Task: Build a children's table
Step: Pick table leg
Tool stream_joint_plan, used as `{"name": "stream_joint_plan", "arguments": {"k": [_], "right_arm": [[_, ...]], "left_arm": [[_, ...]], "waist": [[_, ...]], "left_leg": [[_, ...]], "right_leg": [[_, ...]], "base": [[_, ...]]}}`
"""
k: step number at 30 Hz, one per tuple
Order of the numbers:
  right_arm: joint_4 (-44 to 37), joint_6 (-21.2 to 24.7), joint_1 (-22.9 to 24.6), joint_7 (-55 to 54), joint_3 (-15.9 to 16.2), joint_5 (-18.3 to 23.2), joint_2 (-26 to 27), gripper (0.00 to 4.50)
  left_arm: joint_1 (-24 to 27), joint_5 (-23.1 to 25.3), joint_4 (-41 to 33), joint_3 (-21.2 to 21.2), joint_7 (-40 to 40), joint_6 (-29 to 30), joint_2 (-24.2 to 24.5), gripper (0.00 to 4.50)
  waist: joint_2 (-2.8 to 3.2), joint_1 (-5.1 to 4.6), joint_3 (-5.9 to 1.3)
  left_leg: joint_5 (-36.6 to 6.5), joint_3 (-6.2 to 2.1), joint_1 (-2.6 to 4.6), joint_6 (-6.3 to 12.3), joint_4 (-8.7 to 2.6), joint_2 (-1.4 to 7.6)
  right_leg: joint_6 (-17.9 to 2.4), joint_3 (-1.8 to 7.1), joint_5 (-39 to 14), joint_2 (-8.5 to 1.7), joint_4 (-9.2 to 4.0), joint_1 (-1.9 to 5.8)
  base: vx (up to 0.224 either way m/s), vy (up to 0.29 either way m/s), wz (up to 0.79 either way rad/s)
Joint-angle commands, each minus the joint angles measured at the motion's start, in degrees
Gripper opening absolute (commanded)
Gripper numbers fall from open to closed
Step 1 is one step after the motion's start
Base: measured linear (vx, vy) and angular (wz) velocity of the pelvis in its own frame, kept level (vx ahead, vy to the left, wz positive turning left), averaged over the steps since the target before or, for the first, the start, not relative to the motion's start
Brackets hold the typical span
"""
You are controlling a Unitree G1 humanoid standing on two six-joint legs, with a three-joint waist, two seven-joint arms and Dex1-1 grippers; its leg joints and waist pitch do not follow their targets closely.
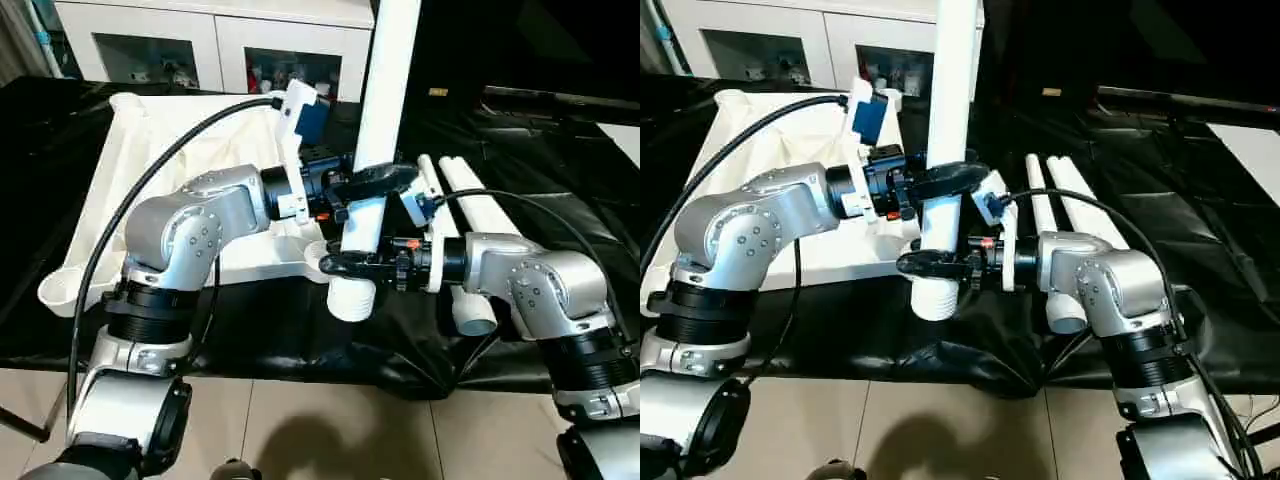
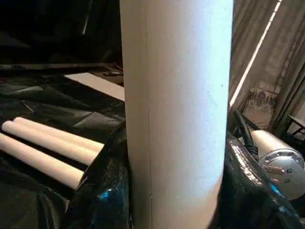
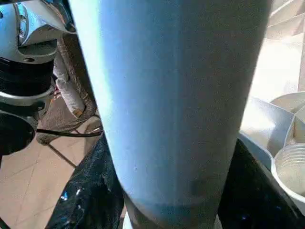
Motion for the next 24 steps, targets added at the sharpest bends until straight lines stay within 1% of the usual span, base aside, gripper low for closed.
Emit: {"name": "stream_joint_plan", "arguments": {"k": [1,2,4,5,6,7,8,9,10,11,12,14,15,16,17,18,19,20,21,22,23,24], "right_arm": [[-0.7,0.6,0.2,-0.3,-0.9,0.9,-0.4,1.98],[-0.6,0.4,0.2,-0.8,-1.4,0.9,-0.2,1.97],[-0.5,0.1,0.2,-1.2,-2.0,1.1,0.1,1.93],[-0.3,-0.3,0.3,-1.9,-3.0,1.3,0.6,1.93],[-0.3,-0.6,0.3,-2.4,-3.6,1.4,0.9,1.91],[-0.2,-1.0,0.3,-3.5,-5.0,1.9,1.5,1.89],[-0.2,-1.0,0.3,-3.5,-5.0,1.9,1.5,1.89],[-0.2,-1.5,0.4,-4.4,-5.8,2.0,2.0,1.89],[-0.2,-2.2,0.5,-5.9,-7.4,2.4,2.9,1.89],[-0.2,-4.1,0.7,-7.7,-8.7,2.0,3.7,1.89],[-0.2,-5.1,0.7,-8.5,-9.2,1.6,4.0,1.89],[0.9,-8.4,0.6,-12.2,-10.8,0.1,5.0,1.89],[1.9,-11.8,0.5,-15.0,-10.8,-2.6,5.2,1.89],[2.6,-14.6,0.6,-17.3,-11.0,-4.5,5.5,1.89],[2.9,-16.2,0.6,-18.5,-11.0,-5.7,5.6,1.89],[3.0,-16.6,0.6,-18.8,-11.0,-6.0,5.7,1.89],[3.7,-19.9,0.8,-21.1,-10.9,-8.4,6.1,1.88],[4.0,-23.8,1.7,-23.0,-9.9,-11.4,6.4,1.88],[4.1,-25.1,2.3,-24.0,-9.5,-12.9,6.5,1.88],[4.1,-25.5,2.5,-24.5,-9.2,-13.6,6.5,1.88],[4.0,-25.2,3.1,-25.5,-8.9,-14.2,6.6,1.88],[3.6,-23.9,4.0,-26.3,-8.9,-14.2,7.0,1.88]], "left_arm": [[0.0,-1.1,-1.2,1.0,0.3,0.5,-0.1,2.56],[0.2,-1.8,-1.5,1.3,0.0,0.9,-0.2,2.56],[0.4,-2.2,-1.5,2.1,0.5,0.2,-0.8,2.77],[0.6,-2.1,-1.1,3.3,1.5,-1.8,-1.9,2.77],[0.7,-2.1,-0.7,4.1,2.1,-3.3,-2.6,2.92],[0.9,-2.1,0.2,6.5,3.4,-8.2,-4.7,3.00],[0.9,-2.1,0.2,6.5,3.4,-8.2,-4.7,3.02],[1.0,-2.8,0.4,8.3,3.9,-11.4,-6.4,3.02],[1.0,-5.0,0.6,11.4,4.9,-14.3,-8.7,3.02],[0.8,-7.2,0.7,13.7,5.7,-15.3,-10.1,3.02],[0.7,-8.1,0.7,14.6,6.0,-15.4,-10.5,3.02],[0.1,-8.2,1.9,16.4,6.4,-16.1,-9.6,3.02],[0.1,-6.3,3.2,15.8,5.5,-16.3,-7.5,3.02],[0.2,-3.3,4.7,14.2,4.5,-16.6,-4.8,3.02],[0.3,-1.1,5.6,13.0,3.8,-16.8,-3.1,3.02],[0.4,-0.4,5.9,12.5,3.6,-17.1,-2.6,3.02],[1.2,6.6,8.6,7.2,1.2,-20.4,2.0,3.02],[2.5,16.3,13.0,-1.2,-2.9,-25.5,8.6,3.02],[3.1,21.2,16.1,-5.2,-5.0,-29.1,11.5,3.02],[3.3,23.6,18.0,-7.1,-6.0,-31.2,12.8,3.02],[3.4,27.0,21.3,-10.0,-7.9,-34.6,14.7,3.02],[3.3,30.7,26.0,-13.7,-10.5,-37.7,16.9,3.02]], "waist": [[0.34,0.07,-4.53],[0.36,0.03,-4.56],[0.31,0.03,-4.58],[0.34,0.06,-4.56],[0.30,0.04,-4.58],[0.38,0.02,-4.55],[0.25,0.10,-4.58],[0.27,0.14,-4.61],[0.21,0.11,-4.58],[0.13,0.12,-4.53],[0.05,0.17,-4.59],[0.08,0.06,-4.57],[0.03,0.00,-4.53],[0.20,-0.15,-4.49],[0.35,-0.27,-4.51],[0.36,-0.31,-4.49],[0.45,-0.17,-4.47],[0.50,-0.29,-4.46],[0.43,-0.44,-4.51],[0.59,-0.48,-4.48],[0.74,-0.40,-4.55],[0.72,-0.40,-4.63]], "left_leg": [[-3.5,-0.51,1.12,0.55,-3.17,1.87],[-3.6,-0.52,1.17,0.56,-3.19,1.90],[-3.4,-0.51,1.06,0.59,-3.14,1.85],[-3.5,-0.52,1.07,0.55,-3.17,1.87],[-3.7,-0.52,1.06,0.62,-3.15,1.94],[-3.7,-0.53,1.04,0.61,-3.15,1.91],[-4.1,-0.55,1.08,0.59,-3.16,1.95],[-3.9,-0.60,0.97,0.58,-3.15,1.89],[-4.2,-0.59,0.96,0.44,-3.18,1.96],[-4.3,-0.53,0.88,0.42,-3.15,1.89],[-4.6,-0.47,0.95,0.35,-3.10,1.87],[-4.2,-0.52,1.04,0.47,-3.18,1.79],[-4.3,-0.49,1.06,0.51,-3.20,1.77],[-4.4,-0.49,1.12,-0.02,-3.25,1.67],[-4.3,-0.54,1.25,-0.45,-3.32,1.71],[-4.2,-0.58,1.28,-0.56,-3.38,1.70],[-4.0,-0.72,1.44,-0.57,-3.46,1.76],[-4.3,-0.71,1.43,-0.61,-3.52,1.74],[-4.6,-0.76,1.52,-0.98,-3.61,1.78],[-4.2,-0.79,1.53,-1.68,-3.72,1.79],[-3.9,-0.86,1.56,-1.94,-3.72,1.77],[-3.3,-0.81,1.55,-2.05,-3.77,1.72]], "right_leg": [[-14.4,2.52,4.0,-4.03,-3.74,3.22],[-14.4,2.51,4.2,-3.99,-3.69,3.22],[-14.7,2.53,4.5,-4.04,-3.67,3.28],[-14.8,2.50,4.4,-4.06,-3.70,3.28],[-14.9,2.54,4.5,-4.08,-3.75,3.27],[-15.0,2.53,4.5,-4.05,-3.84,3.28],[-15.1,2.53,4.5,-4.15,-3.92,3.36],[-15.1,2.53,4.6,-4.18,-3.88,3.48],[-15.1,2.53,4.7,-4.21,-3.88,3.50],[-15.3,2.54,4.8,-4.27,-3.90,3.49],[-15.6,2.54,4.5,-4.30,-3.93,3.42],[-14.4,2.46,3.5,-4.05,-3.87,3.26],[-14.0,2.47,3.0,-3.99,-3.93,3.23],[-12.8,2.47,1.5,-3.85,-3.99,3.05],[-11.8,2.47,0.6,-3.85,-4.02,2.93],[-11.3,2.49,0.3,-3.85,-4.13,2.88],[-10.3,2.50,-0.2,-3.86,-4.34,2.68],[-9.4,2.53,-1.0,-3.79,-4.34,2.63],[-7.4,2.62,-2.3,-3.76,-4.24,2.52],[-6.7,2.68,-1.5,-3.80,-4.09,2.63],[-7.0,2.66,-0.5,-3.84,-4.00,2.60],[-7.4,2.70,1.3,-3.83,-3.97,2.70]], "base": [[0.000,0.000,0.00],[0.000,0.000,0.00],[0.000,0.000,0.00],[0.000,0.000,0.00],[0.000,0.000,0.00],[0.000,0.000,0.00],[0.000,0.000,0.00],[0.000,0.000,0.00],[0.000,0.000,0.00],[0.000,0.000,0.00],[0.000,0.000,0.00],[0.000,0.000,0.00],[0.000,0.000,0.00],[0.000,0.000,0.00],[0.000,0.000,0.00],[0.000,0.000,0.00],[0.000,0.000,0.00],[0.000,0.000,0.00],[0.000,0.000,0.00],[0.000,0.000,0.00],[0.000,0.000,0.00],[0.000,0.000,0.00]]}}
